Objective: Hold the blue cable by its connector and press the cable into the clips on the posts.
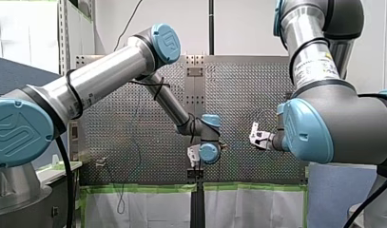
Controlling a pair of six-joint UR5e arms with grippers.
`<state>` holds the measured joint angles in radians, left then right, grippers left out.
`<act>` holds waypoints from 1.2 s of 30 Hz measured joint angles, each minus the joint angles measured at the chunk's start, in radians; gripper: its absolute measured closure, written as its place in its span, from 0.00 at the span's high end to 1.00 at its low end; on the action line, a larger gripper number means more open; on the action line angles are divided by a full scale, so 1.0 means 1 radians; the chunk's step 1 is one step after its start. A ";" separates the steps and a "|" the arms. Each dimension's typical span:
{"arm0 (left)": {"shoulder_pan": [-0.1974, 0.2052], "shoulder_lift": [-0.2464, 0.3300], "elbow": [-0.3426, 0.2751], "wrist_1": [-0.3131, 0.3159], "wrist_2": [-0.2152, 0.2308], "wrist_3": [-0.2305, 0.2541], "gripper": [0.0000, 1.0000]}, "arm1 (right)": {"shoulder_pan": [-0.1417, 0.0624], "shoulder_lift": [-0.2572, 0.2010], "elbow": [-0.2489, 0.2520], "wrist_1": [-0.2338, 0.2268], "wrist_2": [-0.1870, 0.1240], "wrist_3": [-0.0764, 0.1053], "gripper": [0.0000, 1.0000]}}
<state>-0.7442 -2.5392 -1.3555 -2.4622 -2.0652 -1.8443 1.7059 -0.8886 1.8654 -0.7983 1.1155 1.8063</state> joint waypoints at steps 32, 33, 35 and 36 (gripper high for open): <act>0.054 -0.029 0.087 -0.044 0.083 -0.001 0.00 | 0.009 0.039 -0.070 0.023 -0.004 -0.011 0.00; 0.054 -0.029 0.087 -0.044 0.085 -0.001 0.00 | 0.008 0.040 -0.070 0.023 -0.004 -0.011 0.00; 0.055 -0.029 0.087 -0.043 0.091 -0.001 0.00 | 0.007 0.040 -0.071 0.023 -0.003 -0.011 0.00; 0.056 -0.030 0.087 -0.043 0.093 -0.001 0.00 | 0.006 0.041 -0.073 0.022 -0.003 -0.010 0.00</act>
<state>-0.6881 -2.5689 -1.2682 -2.5054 -1.9726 -1.8455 1.7117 -0.8480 1.7927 -0.7759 1.1121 1.7959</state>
